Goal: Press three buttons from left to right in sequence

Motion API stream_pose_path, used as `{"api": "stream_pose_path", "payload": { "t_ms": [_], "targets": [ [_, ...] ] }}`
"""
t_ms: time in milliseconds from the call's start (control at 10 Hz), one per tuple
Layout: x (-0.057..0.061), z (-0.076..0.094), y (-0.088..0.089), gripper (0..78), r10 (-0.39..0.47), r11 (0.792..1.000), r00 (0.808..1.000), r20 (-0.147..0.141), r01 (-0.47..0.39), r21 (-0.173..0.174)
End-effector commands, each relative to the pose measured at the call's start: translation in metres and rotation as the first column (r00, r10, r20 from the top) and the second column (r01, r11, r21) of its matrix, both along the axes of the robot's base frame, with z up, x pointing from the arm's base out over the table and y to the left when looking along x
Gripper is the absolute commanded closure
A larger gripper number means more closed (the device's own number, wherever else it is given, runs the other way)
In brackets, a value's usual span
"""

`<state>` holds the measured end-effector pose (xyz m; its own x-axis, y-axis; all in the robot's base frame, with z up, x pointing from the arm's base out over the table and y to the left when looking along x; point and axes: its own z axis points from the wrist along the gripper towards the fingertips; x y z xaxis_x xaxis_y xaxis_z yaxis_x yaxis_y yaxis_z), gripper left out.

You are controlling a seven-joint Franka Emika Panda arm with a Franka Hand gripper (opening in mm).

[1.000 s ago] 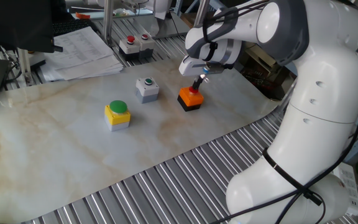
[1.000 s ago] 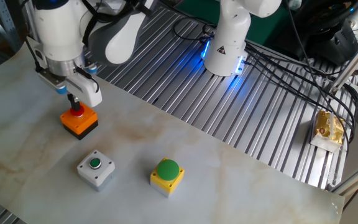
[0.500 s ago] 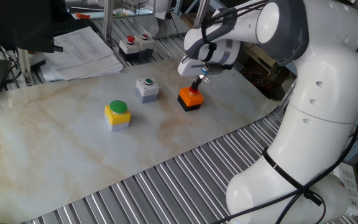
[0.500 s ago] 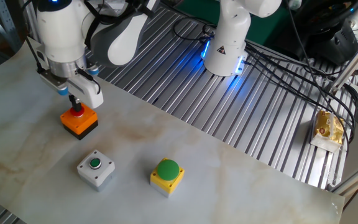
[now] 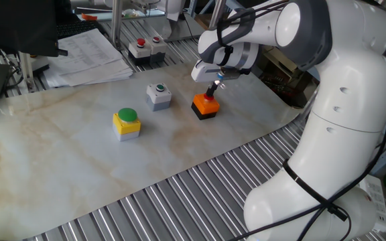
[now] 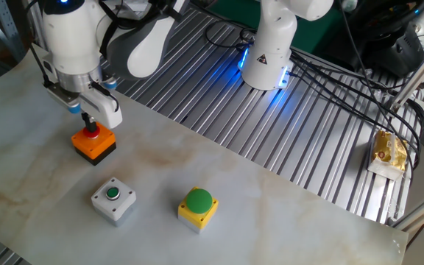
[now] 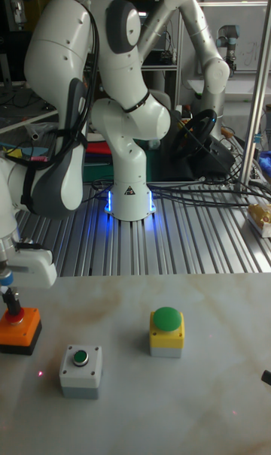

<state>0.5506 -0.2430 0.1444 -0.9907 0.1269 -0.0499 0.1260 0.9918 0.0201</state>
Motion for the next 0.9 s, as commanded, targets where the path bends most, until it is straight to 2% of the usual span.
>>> {"api": "stream_pose_path", "payload": {
  "t_ms": [100,900],
  "targets": [
    [0.0039,0.0022,-0.0013,77.6,-0.01,1.0,1.0,-0.004,0.01,-0.002],
    [0.0036,-0.003,-0.0036,77.6,-0.01,1.0,1.0,-0.005,0.011,0.004]
  ]
}}
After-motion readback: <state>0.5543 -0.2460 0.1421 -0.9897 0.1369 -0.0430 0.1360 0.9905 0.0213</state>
